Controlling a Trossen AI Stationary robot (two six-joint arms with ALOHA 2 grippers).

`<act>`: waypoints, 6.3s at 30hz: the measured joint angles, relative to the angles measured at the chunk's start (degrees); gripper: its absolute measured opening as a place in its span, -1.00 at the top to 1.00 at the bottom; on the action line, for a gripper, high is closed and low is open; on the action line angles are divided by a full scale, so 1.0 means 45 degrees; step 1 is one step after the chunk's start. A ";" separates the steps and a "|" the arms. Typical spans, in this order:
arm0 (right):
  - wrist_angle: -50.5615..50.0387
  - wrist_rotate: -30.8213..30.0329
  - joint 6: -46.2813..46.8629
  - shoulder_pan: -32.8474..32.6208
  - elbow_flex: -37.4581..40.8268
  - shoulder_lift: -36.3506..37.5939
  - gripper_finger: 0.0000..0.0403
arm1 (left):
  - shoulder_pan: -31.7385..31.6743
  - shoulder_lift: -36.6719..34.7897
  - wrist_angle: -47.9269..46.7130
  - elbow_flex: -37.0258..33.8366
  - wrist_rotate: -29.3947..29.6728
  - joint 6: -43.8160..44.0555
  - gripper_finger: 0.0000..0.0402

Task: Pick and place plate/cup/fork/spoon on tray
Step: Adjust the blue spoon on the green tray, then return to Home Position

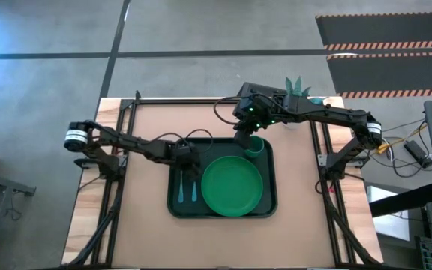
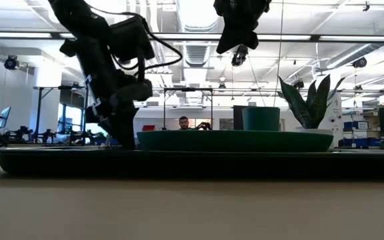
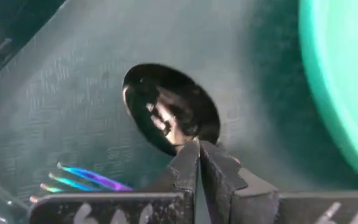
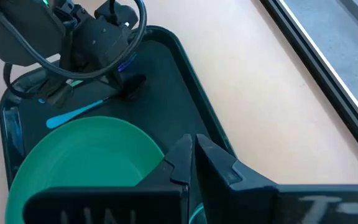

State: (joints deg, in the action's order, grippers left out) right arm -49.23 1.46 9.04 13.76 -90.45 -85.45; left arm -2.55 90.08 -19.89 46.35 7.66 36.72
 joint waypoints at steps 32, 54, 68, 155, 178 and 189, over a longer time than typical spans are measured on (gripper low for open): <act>0.2398 0.0269 -0.0616 -0.0181 -0.0211 0.1580 0.96 | 0.0233 -1.0435 -0.3810 0.0652 0.4862 0.0070 1.00; -0.0778 0.3344 -0.4911 -0.0087 -0.0167 0.4489 0.96 | 0.0257 -1.1853 -0.5925 0.0612 0.2803 -0.4877 1.00; -0.0415 0.3935 -0.4410 -0.0097 0.2527 0.7454 0.96 | 0.0257 -1.4085 -0.6345 0.0584 0.1849 -0.5340 1.00; 1.0773 0.0358 -0.3346 -0.0083 1.9846 1.7502 0.96 | 0.0427 -1.7622 0.4723 -1.0234 -0.0899 -0.5014 1.00; 0.9317 0.2367 -0.3108 -0.0529 1.9244 1.8570 0.96 | 0.0427 -1.7378 0.5114 -0.9715 -0.2333 -0.5038 1.00; 0.6867 0.2780 -0.3900 -0.0529 1.8167 1.8982 0.96 | 0.0427 -1.8203 0.3768 -0.9806 -0.2602 -0.4983 1.00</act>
State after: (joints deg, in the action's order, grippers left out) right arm -18.33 13.97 -8.51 11.38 -8.70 -0.03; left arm -0.62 8.17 -2.93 2.22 -4.05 14.29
